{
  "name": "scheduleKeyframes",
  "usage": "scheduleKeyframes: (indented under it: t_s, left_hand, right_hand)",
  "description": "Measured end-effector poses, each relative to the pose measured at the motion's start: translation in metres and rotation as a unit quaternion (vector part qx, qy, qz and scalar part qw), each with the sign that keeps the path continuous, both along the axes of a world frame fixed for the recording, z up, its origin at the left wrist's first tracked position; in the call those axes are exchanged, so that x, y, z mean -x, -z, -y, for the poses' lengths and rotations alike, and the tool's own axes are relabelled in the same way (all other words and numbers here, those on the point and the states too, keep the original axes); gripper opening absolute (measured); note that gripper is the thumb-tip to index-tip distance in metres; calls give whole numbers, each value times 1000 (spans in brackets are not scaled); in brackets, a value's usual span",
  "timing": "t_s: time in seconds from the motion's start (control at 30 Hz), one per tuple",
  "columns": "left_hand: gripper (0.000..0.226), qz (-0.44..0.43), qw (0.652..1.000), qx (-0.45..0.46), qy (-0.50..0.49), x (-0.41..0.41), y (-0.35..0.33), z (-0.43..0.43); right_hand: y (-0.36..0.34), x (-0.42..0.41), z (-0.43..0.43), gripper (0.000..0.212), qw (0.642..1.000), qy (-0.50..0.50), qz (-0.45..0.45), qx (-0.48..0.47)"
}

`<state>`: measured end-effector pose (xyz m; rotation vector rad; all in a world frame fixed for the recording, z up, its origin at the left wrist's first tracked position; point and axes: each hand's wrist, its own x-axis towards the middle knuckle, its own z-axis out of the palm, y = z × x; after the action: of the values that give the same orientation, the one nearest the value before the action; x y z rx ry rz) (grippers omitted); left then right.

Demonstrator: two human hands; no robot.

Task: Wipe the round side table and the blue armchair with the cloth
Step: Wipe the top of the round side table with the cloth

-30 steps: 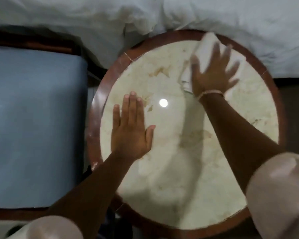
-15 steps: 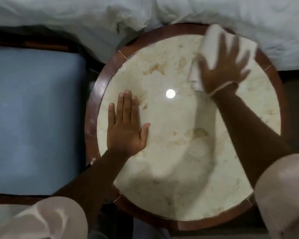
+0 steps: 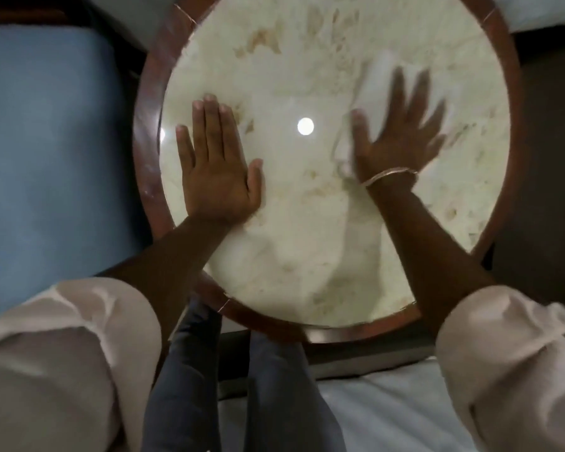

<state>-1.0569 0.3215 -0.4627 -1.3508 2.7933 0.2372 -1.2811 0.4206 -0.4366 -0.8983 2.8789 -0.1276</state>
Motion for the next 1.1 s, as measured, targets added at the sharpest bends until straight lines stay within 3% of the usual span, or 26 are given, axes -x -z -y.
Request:
scheduleKeyframes:
  t_s: [0.13, 0.2, 0.23, 0.3, 0.37, 0.4, 0.43, 0.47, 0.53, 0.57, 0.67, 0.73, 0.83, 0.9, 1.0, 1.03, 1.1]
  left_hand:
    - [80, -2, 1000, -14, 0, 5, -10, -3]
    - [82, -10, 1000, -22, 1, 5, -9, -6]
    - [83, -10, 1000, -22, -2, 5, -9, -7]
    - [82, -13, 1000, -25, -6, 4, -10, -9]
    - [82, -33, 998, -46, -4, 0, -12, -14]
    - [83, -50, 997, -64, 0, -1, -14, -15]
    - [83, -70, 994, -86, 7, -3, -17, -13]
    - [83, -95, 990, -107, 18, -6, -20, -9]
    - [81, -153, 981, -118, 20, -21, -24, 6]
    - [80, -178, 978, -105, 0, -33, -26, 16]
    - [77, -201, 972, -56, -108, -91, -23, 45]
    - [78, -146, 979, -40, -138, -138, -10, 63]
    - [82, -24, 995, -12, -92, -192, 10, 86]
    - [83, 7, 998, 4, -63, -206, 20, 91]
    - [82, 7, 998, 5, -59, -207, 24, 89]
    - [82, 10, 998, 3, -61, -207, 24, 89]
    - [83, 15, 998, 3, -65, -208, 23, 90]
  right_hand:
    - [-15, -110, -118, 76, 961, -272, 29, -45]
    - [-26, -123, -193, 75, 959, -272, 31, -68]
    - [-26, -116, -215, 76, 974, -214, 28, -76]
    - [-18, -97, -222, 80, 997, 53, 33, -45]
    - [-14, -111, -183, 86, 954, 297, 19, -29]
    - [-15, -130, -156, 85, 951, 307, 23, -40]
    - [-18, -153, -133, 83, 971, 234, 33, -35]
    - [-19, -175, -114, 81, 994, 98, 50, -25]
    - [-15, -197, -81, 77, 983, -178, 46, -24]
    - [-11, -191, -57, 75, 972, -234, 34, -16]
    - [-9, -157, 37, 73, 983, -181, 27, 11]
    - [-4, -128, 107, 74, 983, -175, 42, 20]
    - [-4, -117, 186, 75, 973, -227, 42, 11]
    - [-1, -147, 187, 77, 953, -303, 26, -8]
    - [-4, -187, 122, 76, 869, -494, 7, -32]
    - [-8, -186, 111, 75, 856, -516, 19, -43]
    - [-13, -173, 134, 75, 879, -473, 23, -46]
